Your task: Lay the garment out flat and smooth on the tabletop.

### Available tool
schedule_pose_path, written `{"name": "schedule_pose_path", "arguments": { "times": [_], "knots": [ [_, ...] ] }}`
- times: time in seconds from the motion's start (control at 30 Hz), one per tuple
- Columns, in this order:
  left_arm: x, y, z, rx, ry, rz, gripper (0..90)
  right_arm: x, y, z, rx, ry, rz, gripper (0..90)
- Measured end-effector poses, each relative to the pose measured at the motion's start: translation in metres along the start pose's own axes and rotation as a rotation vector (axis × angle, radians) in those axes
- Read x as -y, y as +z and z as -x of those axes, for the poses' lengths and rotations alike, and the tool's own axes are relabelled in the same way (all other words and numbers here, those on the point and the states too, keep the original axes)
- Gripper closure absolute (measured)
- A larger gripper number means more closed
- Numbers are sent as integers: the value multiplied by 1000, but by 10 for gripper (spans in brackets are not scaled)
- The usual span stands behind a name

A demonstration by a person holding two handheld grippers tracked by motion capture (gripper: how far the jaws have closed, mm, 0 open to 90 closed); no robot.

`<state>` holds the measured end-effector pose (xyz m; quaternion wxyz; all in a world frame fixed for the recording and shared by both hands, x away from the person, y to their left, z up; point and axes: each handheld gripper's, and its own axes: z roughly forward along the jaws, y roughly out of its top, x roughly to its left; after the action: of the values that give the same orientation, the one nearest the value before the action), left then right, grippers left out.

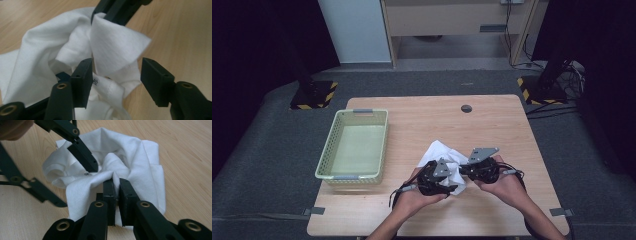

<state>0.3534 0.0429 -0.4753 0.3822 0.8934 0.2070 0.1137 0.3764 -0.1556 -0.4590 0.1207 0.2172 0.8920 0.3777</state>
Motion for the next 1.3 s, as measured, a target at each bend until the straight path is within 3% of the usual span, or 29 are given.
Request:
{"name": "schedule_pose_path", "arguments": {
  "times": [0.13,0.2,0.23,0.3,0.43,0.53,0.7,0.97,1.13,1.3],
  "knots": [
    [-2,2,-1,-8,-1,-3,686,0,0,-2,7,-5,-2,837],
    [-1,0,-4,4,-25,16,835,1,-2,-2,11,-11,4,817],
    [-2,-1,-5,8,-38,19,866,2,-3,-2,17,-7,11,795],
    [-3,-5,-7,20,-65,35,875,2,-7,-3,21,-7,23,712],
    [-6,-18,-15,4,-115,82,877,3,-20,-6,92,17,52,480],
    [-3,-27,-26,-17,-174,112,877,4,-30,-8,136,32,77,388],
    [12,-28,-46,-68,-243,86,877,9,-31,-14,120,24,64,383],
    [42,-15,-73,-157,-282,-36,877,17,-15,-20,83,18,20,404],
    [55,-10,-80,-161,-301,-94,878,22,-10,-24,71,14,1,421],
    [60,-3,-78,-151,-301,-124,879,28,-7,-24,66,16,-14,442]
  ]
}}
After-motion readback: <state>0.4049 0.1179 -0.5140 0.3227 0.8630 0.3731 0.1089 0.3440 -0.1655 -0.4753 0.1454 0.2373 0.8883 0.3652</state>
